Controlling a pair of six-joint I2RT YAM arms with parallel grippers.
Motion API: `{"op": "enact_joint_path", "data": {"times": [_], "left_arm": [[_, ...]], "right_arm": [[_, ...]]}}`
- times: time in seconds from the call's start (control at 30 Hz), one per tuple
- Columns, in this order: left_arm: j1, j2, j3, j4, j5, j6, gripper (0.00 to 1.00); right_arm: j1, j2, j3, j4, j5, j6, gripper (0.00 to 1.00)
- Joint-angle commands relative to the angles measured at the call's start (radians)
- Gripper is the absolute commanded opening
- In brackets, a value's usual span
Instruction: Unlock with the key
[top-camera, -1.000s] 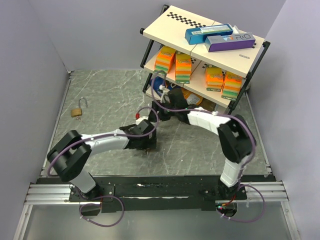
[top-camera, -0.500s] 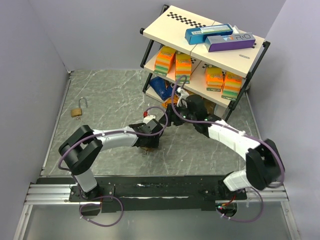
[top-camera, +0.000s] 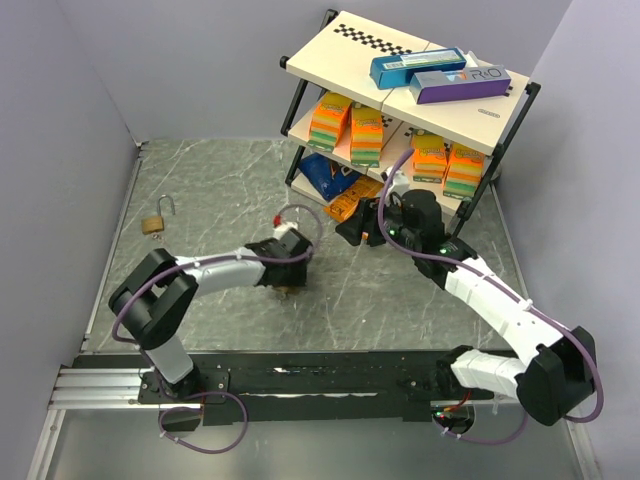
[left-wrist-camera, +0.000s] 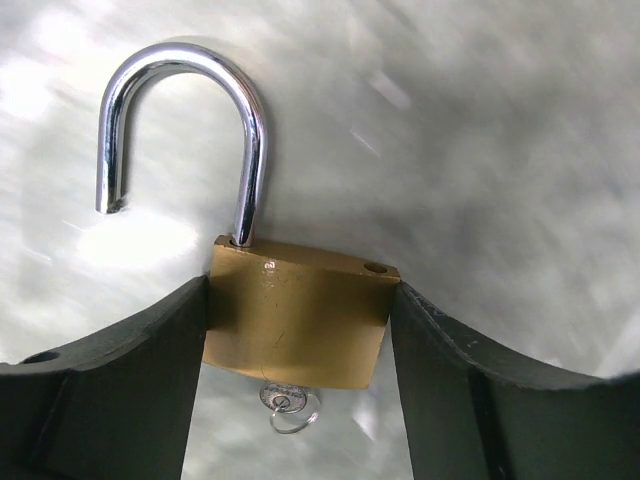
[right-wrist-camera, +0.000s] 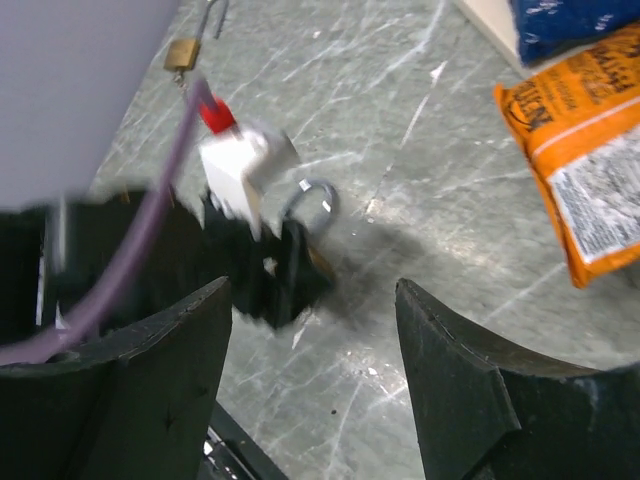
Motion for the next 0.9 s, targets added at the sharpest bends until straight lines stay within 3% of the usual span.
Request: {"op": "enact_joint_path", "data": {"times": [0.0,0.2,0.53,0.87], "left_arm": [[0.172,0.003,-0.042,-0.010,0.039,0.111,0.15],[0.378,0.005,0.013,0.042,0.120,0.257,0.12],[0.691,0.175,0.304,0.004,0.253,0.518,0.16],[0.860,0.401,0.571,-0.088,0.284,0.629,0.17]], "right_arm": [[-0.015,-0.049,0.035,-0.057,0.045,-0.018,0.73],[-0.017,-0.029,0.055,-0.086,0.047,-0.022,0.73],[-0.015,0.031,0.126,-0.138,0.052,-0.060,0.73],[-0.038,0.077,0.123,-0.144,0.050,-0.076,0.73]]}}
